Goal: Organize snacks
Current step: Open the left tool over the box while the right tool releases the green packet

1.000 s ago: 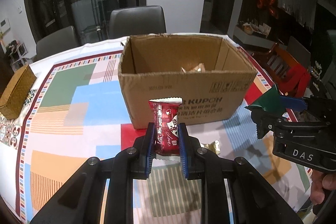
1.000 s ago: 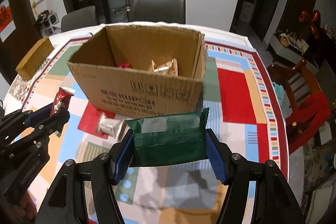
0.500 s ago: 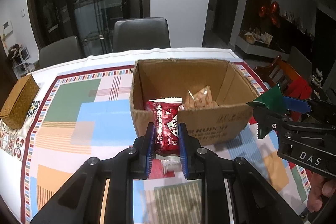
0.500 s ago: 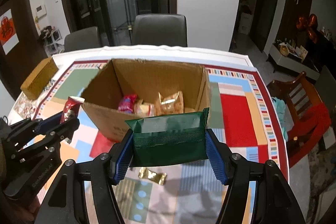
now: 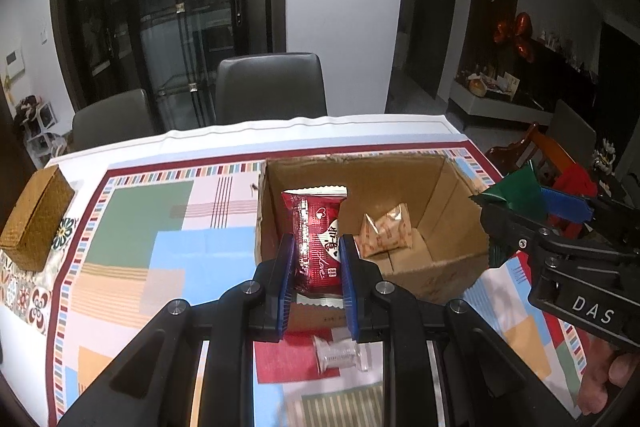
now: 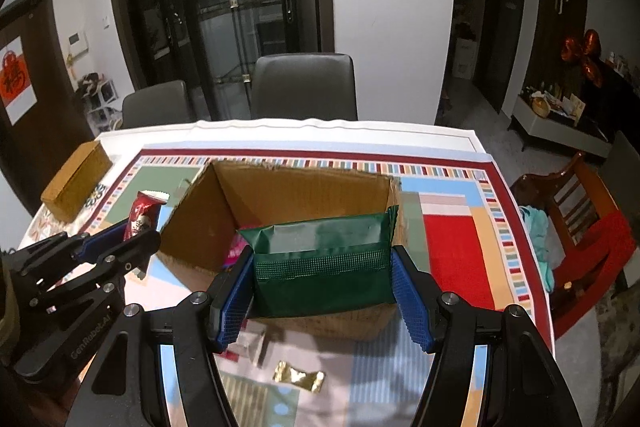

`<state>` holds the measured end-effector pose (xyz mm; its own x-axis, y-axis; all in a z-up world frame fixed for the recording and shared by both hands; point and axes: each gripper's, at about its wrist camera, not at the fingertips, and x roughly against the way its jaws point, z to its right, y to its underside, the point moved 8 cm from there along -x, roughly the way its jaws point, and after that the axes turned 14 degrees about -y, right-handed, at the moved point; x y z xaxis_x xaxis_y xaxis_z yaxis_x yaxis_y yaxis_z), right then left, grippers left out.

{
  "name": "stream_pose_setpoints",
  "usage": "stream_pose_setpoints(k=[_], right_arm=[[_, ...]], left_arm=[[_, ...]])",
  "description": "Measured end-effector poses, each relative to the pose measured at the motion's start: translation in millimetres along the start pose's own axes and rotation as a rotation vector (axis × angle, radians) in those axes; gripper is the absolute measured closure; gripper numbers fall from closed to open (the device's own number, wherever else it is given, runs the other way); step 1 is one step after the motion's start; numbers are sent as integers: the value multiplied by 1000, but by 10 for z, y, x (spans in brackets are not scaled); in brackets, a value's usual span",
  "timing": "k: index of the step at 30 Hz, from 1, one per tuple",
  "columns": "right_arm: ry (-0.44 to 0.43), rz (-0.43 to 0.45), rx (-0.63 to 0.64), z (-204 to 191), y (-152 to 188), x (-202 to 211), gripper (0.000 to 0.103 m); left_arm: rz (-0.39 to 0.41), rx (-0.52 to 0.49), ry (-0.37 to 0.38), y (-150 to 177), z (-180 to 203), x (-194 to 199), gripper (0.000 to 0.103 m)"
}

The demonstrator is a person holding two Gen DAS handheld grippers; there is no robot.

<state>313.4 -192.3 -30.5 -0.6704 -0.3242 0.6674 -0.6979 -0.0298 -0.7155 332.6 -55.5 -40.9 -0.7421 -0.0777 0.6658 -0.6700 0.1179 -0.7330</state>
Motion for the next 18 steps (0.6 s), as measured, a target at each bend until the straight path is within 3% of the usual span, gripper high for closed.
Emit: stream_pose_setpoints(k=[18], right_arm=[[9, 22, 0, 47, -163, -305, 37]], left_arm=[[-16, -20, 26, -141, 22, -443, 81]])
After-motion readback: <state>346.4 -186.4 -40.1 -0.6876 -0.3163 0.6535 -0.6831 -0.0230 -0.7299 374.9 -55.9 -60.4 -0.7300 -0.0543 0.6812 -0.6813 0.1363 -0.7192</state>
